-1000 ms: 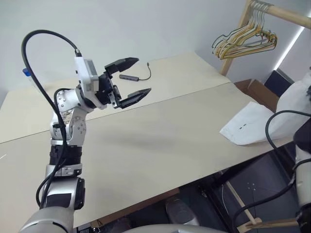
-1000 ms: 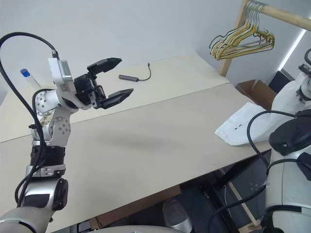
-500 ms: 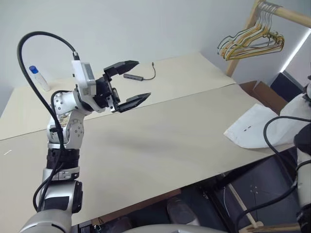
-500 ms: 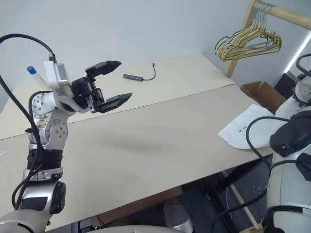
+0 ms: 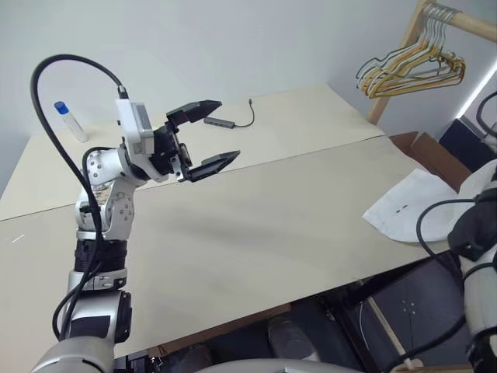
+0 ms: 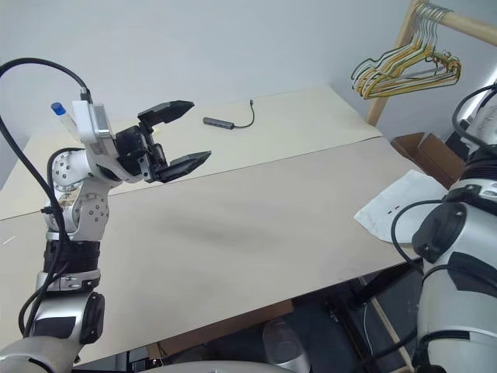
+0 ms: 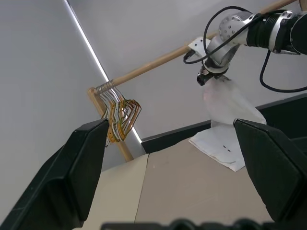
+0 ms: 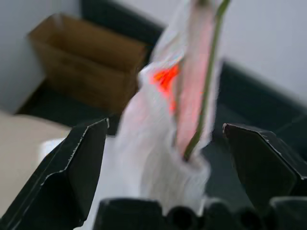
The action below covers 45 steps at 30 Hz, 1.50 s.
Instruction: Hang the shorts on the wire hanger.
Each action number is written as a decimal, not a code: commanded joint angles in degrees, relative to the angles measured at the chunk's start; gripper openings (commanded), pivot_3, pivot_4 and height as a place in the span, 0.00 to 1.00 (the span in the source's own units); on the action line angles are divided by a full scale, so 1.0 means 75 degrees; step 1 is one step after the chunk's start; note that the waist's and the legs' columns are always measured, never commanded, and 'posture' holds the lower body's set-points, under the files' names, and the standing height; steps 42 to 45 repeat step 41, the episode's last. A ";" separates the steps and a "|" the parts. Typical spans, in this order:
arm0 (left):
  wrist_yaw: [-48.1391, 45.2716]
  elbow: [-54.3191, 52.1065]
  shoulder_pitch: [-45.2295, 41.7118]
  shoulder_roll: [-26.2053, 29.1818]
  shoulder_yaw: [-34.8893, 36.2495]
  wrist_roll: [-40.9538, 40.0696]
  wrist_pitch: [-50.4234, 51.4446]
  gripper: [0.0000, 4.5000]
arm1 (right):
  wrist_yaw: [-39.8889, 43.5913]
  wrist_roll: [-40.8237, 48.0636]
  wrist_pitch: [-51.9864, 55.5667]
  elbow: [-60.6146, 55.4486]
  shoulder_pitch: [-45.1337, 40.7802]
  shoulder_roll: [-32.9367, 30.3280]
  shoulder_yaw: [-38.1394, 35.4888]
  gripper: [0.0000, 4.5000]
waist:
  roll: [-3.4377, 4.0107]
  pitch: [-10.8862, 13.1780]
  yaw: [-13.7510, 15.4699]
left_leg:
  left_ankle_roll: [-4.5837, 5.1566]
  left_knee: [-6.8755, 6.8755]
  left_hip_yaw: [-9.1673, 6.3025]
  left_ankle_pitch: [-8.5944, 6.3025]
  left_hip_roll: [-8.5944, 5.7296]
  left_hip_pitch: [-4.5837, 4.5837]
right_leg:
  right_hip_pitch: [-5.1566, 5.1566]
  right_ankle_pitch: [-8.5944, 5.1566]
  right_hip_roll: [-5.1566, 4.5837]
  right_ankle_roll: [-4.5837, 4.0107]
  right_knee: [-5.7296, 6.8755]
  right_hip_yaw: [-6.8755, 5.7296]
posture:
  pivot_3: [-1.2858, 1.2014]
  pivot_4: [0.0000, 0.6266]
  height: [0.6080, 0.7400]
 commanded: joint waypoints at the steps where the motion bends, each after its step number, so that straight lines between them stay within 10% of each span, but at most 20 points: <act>1: 0.0037 -0.0178 -0.0035 0.0141 0.0069 -0.0021 0.0007 1.00 | -0.0305 -0.0683 -0.0736 -0.1385 0.0134 -0.0011 0.0715 0.99 | 0.0000 0.0000 -0.0001 | 0.0000 0.0000 -0.0001 0.0000 -0.0001 0.0000 | 0.0000 0.0000 -0.0001 0.0000 0.0000 0.0000 | 0.42 0.00 1.00; 16: 0.1025 -0.0941 0.0990 0.0883 0.0922 -0.0522 0.1428 1.00 | 0.3583 -0.0382 -0.2269 -0.4978 0.2196 0.1071 0.2754 0.99 | 0.0000 -0.0001 0.0083 | 0.0000 0.0004 -0.0034 0.0000 0.0007 0.0012 | 0.0007 0.0001 0.0010 0.0000 0.0016 -0.0012 | 0.48 0.00 1.00; 32: 0.2079 -0.2953 0.4266 0.1463 0.1758 -0.0255 0.1884 1.00 | 0.9886 0.0693 -0.3719 -0.6876 0.4524 -0.0061 0.4786 0.99 | -0.0061 0.0034 0.2155 | -0.0001 0.0007 -0.0028 0.0000 0.0007 0.0001 | -0.0025 0.0001 0.0003 -0.0014 0.0010 -0.0032 | 0.57 0.00 1.00; 45: 0.2255 -0.3060 0.4413 0.1461 0.1607 -0.0078 0.1923 1.00 | 1.0294 0.0213 -0.3600 -0.6674 0.4849 -0.0218 0.4956 0.99 | -0.0085 0.0040 0.2621 | -0.0003 0.0009 -0.0020 0.0001 0.0012 -0.0004 | -0.0038 0.0007 0.0016 -0.0034 0.0015 -0.0037 | 0.57 0.00 1.00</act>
